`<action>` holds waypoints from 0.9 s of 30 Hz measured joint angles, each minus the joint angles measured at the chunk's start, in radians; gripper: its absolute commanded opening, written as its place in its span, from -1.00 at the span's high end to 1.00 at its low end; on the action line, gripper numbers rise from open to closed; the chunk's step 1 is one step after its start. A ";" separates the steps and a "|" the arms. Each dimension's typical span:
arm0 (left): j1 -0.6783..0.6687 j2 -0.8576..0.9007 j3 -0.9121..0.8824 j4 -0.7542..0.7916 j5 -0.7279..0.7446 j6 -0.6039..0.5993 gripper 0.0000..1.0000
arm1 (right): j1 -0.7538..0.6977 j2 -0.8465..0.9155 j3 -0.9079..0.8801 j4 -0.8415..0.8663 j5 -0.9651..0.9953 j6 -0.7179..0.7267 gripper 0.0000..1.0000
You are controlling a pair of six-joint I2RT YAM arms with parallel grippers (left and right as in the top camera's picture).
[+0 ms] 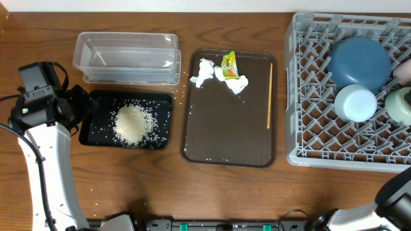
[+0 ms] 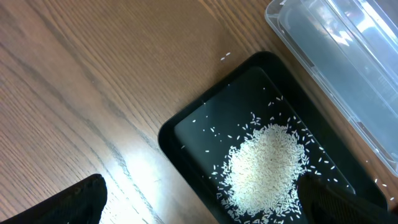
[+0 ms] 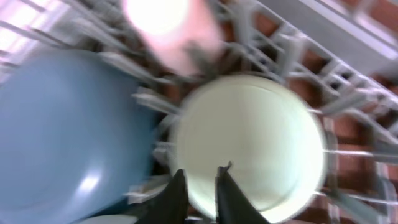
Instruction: Sort waste into correct bins and load items into the dishwasher rack
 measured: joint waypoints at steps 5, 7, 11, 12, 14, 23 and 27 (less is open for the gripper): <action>0.000 0.000 0.000 0.000 0.000 0.000 -1.00 | 0.116 -0.083 0.000 0.045 -0.052 -0.003 -0.07; 0.000 0.000 0.000 -0.001 0.000 0.000 -1.00 | 0.178 -0.115 0.002 0.060 -0.066 -0.008 -0.07; 0.000 0.000 0.000 0.000 0.000 0.000 -1.00 | 0.304 -0.150 0.031 0.061 -0.079 -0.017 -0.08; 0.000 0.000 0.000 -0.001 0.000 0.000 -1.00 | 0.326 -0.151 0.040 0.058 -0.081 -0.021 -0.10; 0.000 0.000 0.000 0.000 0.000 0.000 -1.00 | 0.397 -0.151 0.074 0.029 -0.071 -0.035 -0.16; 0.000 0.000 0.000 -0.001 0.000 0.000 -1.00 | 0.713 -0.139 0.321 -0.291 0.081 -0.147 -0.01; 0.000 0.000 0.000 -0.001 0.000 0.000 -1.00 | 0.793 -0.102 0.475 -0.448 0.108 -0.175 -0.71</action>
